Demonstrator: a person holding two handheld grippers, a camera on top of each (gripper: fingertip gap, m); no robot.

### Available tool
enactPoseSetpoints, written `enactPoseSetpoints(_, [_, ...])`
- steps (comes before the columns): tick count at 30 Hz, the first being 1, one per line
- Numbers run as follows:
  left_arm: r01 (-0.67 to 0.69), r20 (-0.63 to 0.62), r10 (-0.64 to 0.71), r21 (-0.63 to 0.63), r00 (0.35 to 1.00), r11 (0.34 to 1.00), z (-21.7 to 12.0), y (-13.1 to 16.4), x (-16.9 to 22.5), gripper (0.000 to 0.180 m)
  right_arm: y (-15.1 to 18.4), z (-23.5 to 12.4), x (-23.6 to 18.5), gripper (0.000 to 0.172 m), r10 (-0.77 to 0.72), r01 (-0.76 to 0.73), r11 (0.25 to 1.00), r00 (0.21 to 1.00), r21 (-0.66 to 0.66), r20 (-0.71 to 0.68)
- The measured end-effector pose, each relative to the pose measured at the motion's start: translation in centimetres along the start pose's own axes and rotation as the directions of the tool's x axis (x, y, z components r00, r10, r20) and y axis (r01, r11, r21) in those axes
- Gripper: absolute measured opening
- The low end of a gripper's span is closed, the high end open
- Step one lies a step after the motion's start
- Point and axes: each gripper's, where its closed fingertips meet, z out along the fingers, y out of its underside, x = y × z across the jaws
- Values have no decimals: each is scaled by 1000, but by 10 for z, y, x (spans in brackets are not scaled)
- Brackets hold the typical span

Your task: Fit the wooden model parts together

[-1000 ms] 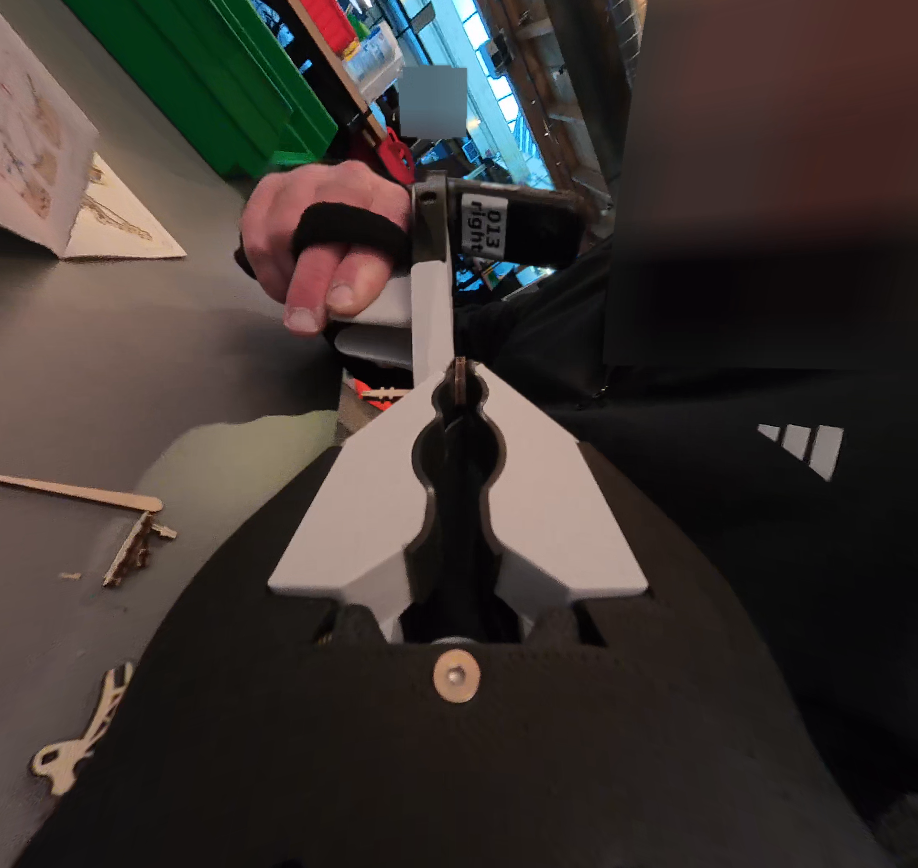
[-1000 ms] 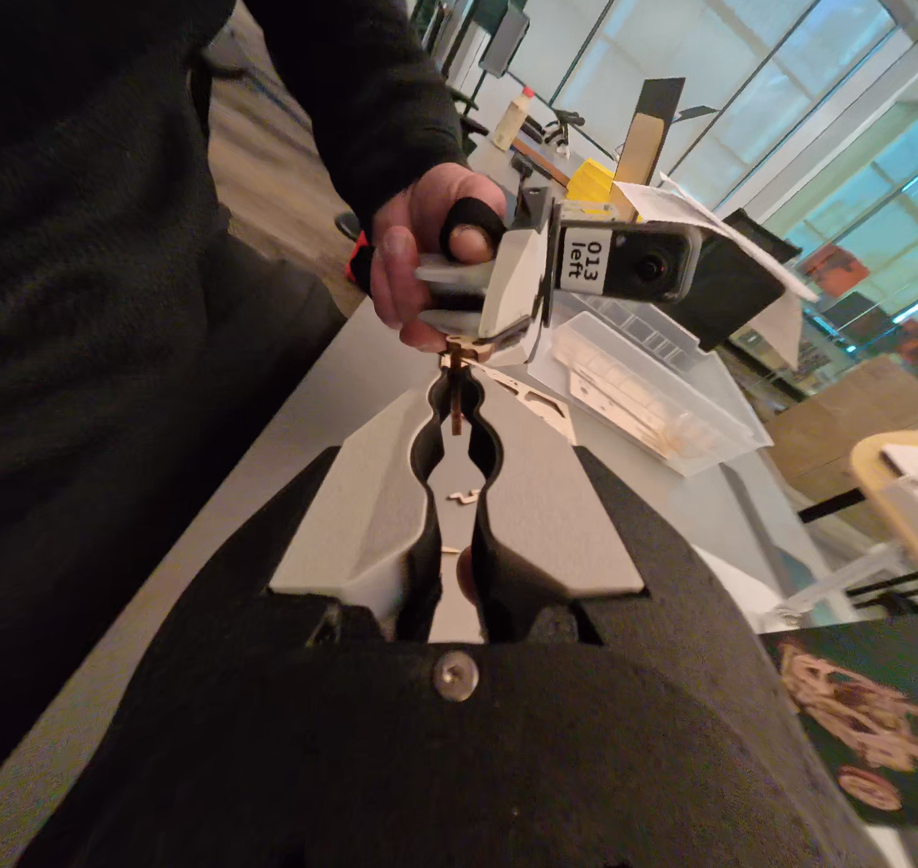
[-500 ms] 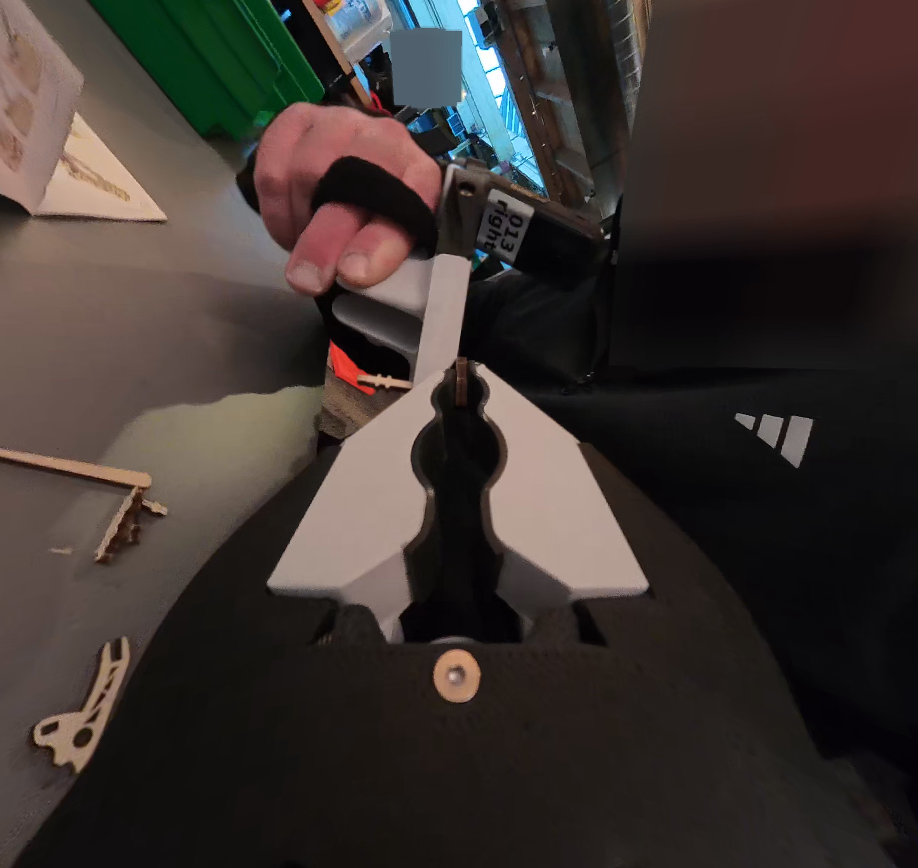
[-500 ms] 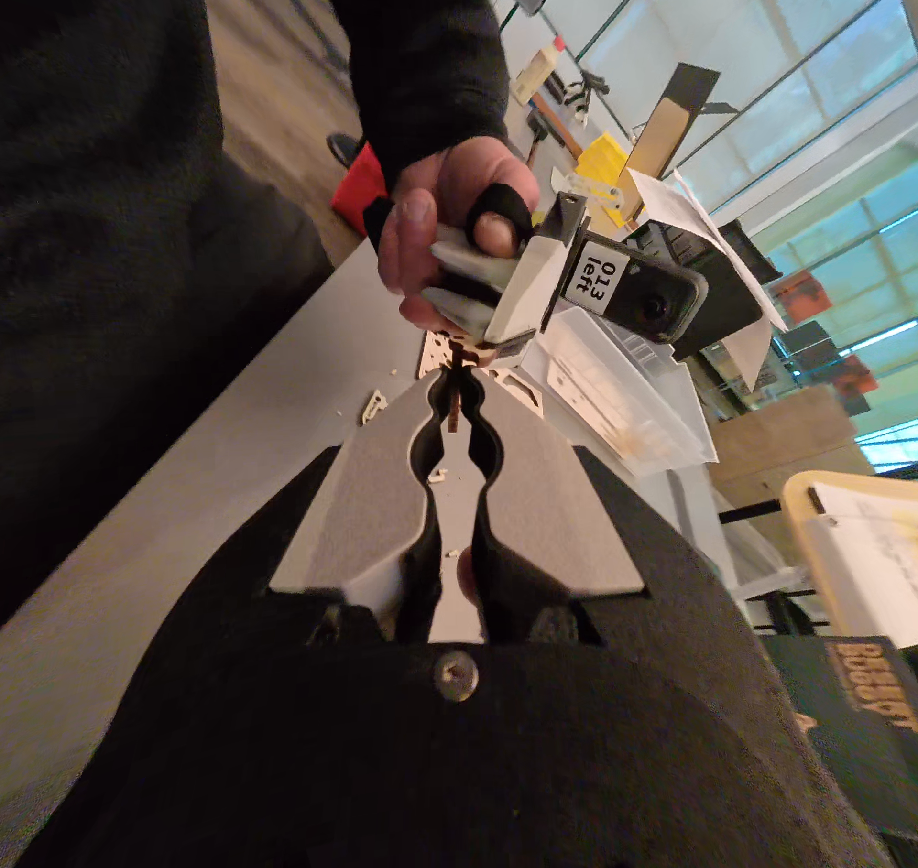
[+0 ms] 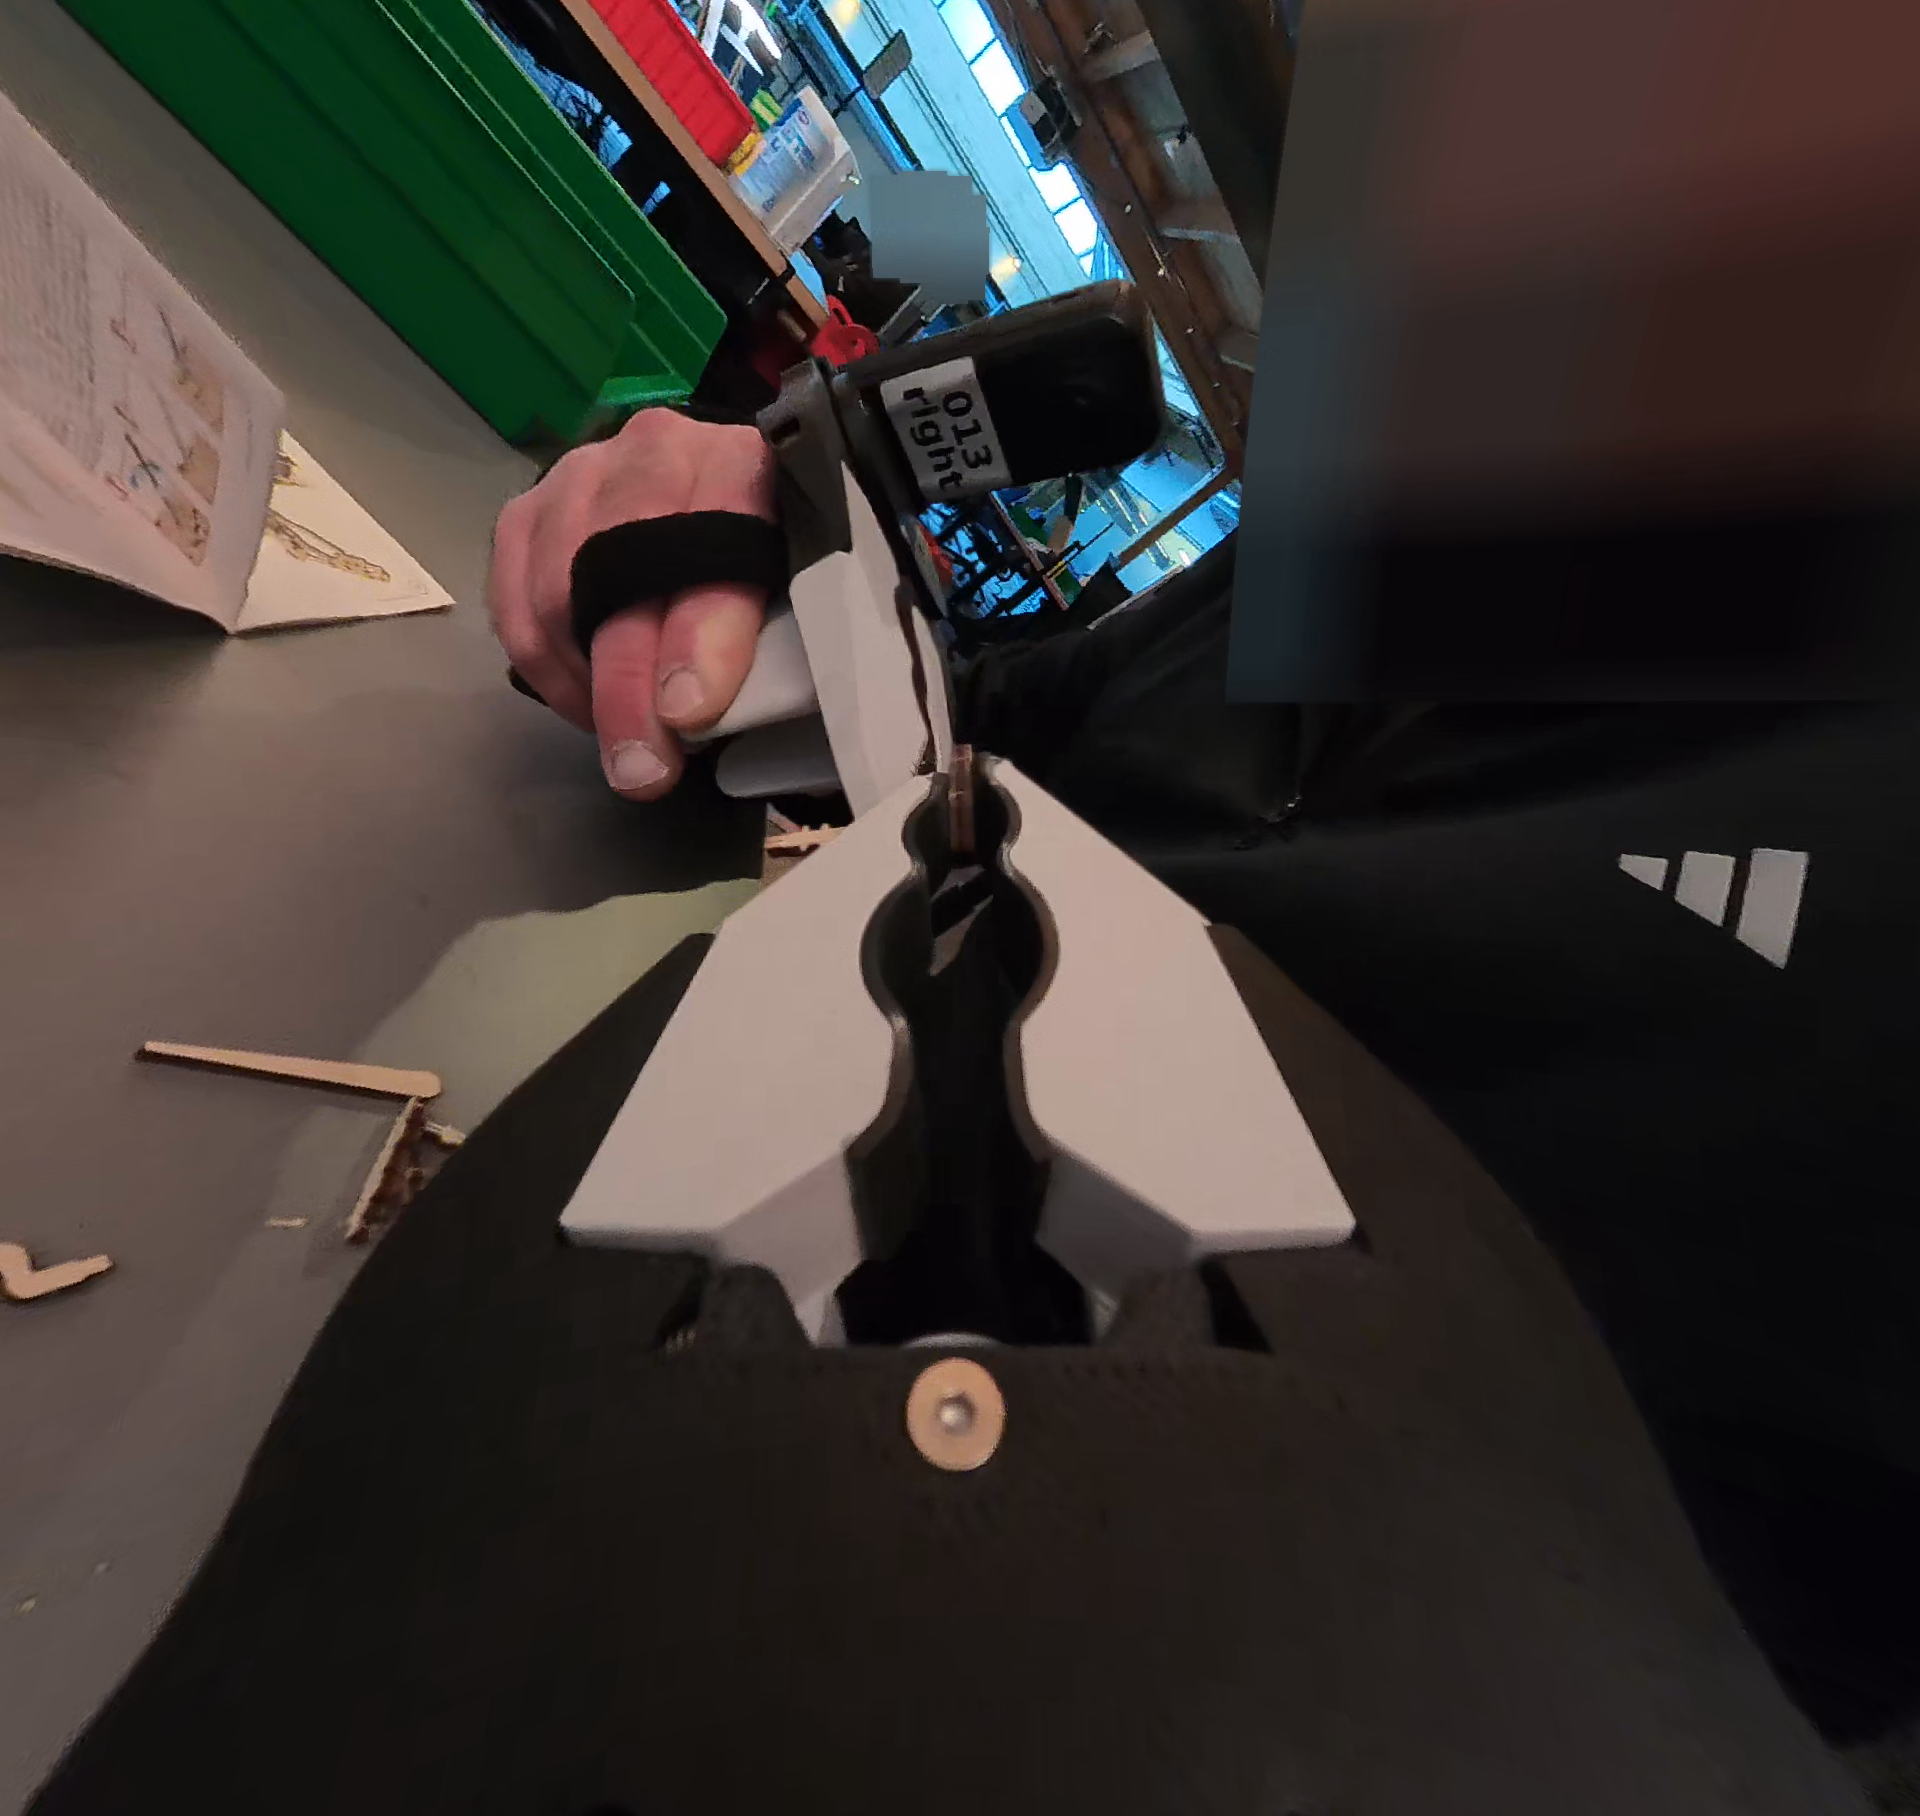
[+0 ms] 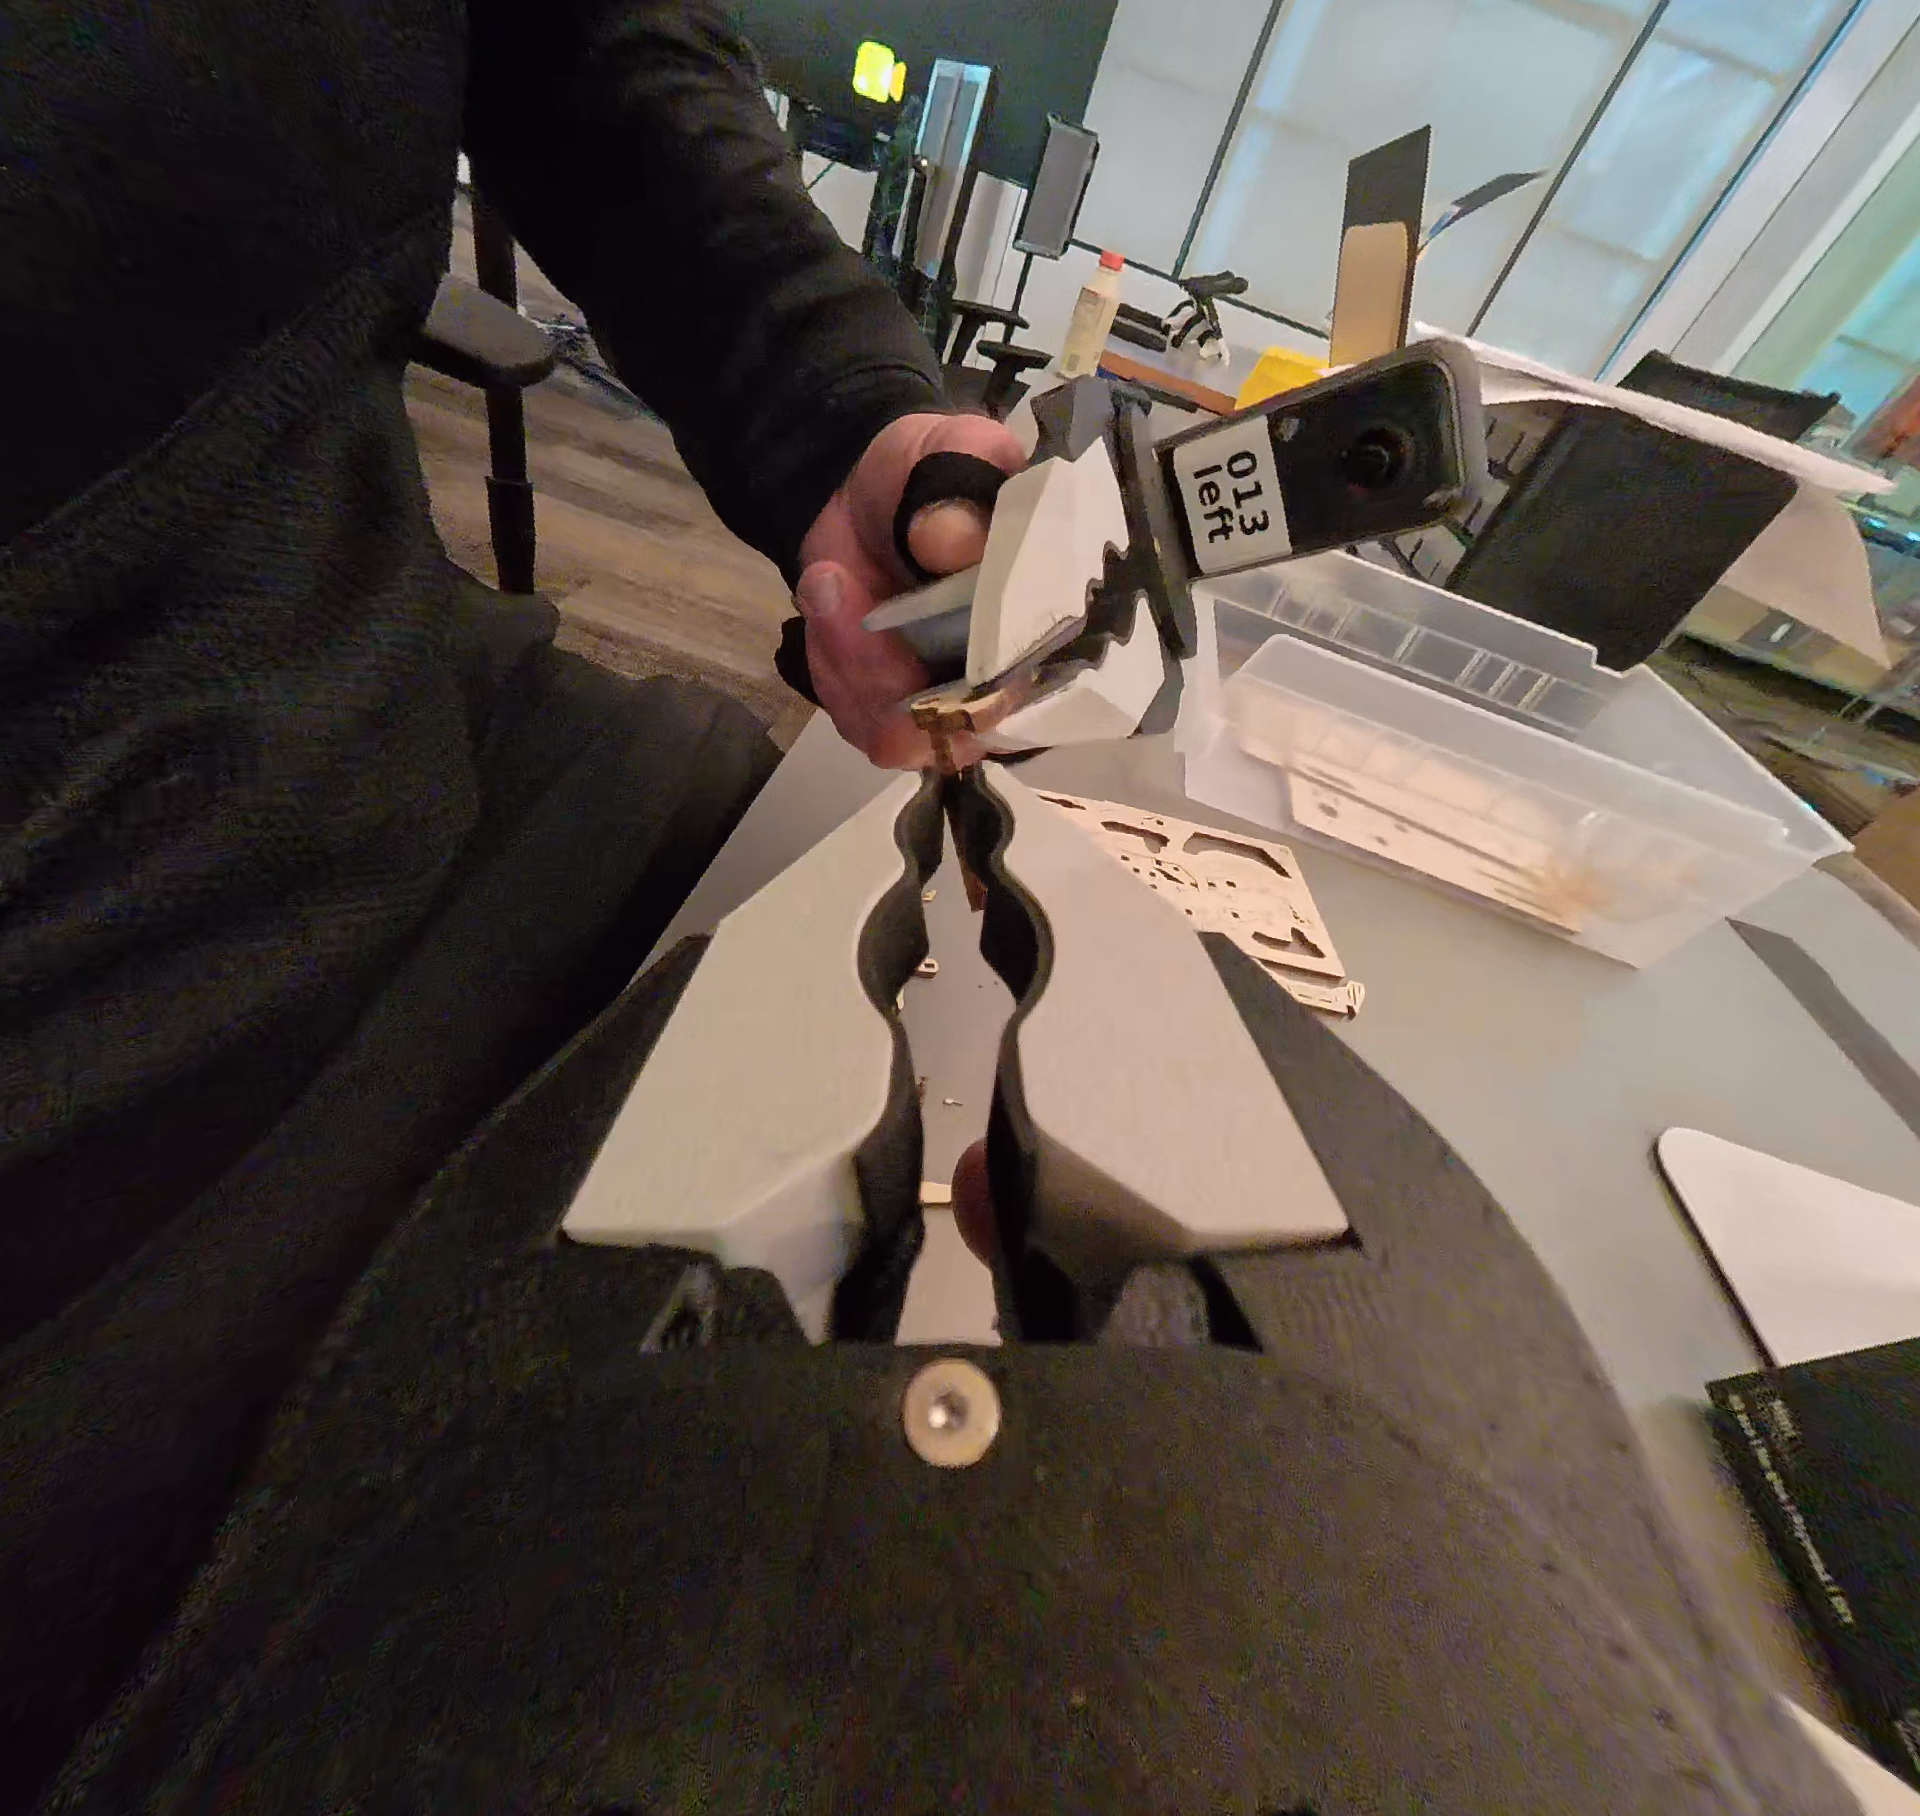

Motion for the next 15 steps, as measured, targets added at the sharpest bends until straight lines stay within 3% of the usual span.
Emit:
enactPoseSetpoints(4, [-66,35,65,17,997,998,0,-7,-1,2,-2,-2,6,2,139,-140,989,990,55,26])
enactPoseSetpoints(8, [-44,92,37,67,995,997,1,-17,-11,5,-2,-5,10,1,212,-215,973,976,80,52])
enactPoseSetpoints(10, [-138,188,121,79,975,987,-4,-27,-14,31,-3,-8,15,1,285,-292,951,955,105,77])
enactPoseSetpoints(12, [-270,303,243,51,922,961,-10,-36,-16,43,-2,-11,20,1,361,-372,920,927,124,103])
enactPoseSetpoints(15, [-467,438,481,-147,760,872,-11,-37,-18,51,-2,-11,22,1,404,-418,900,906,125,122])
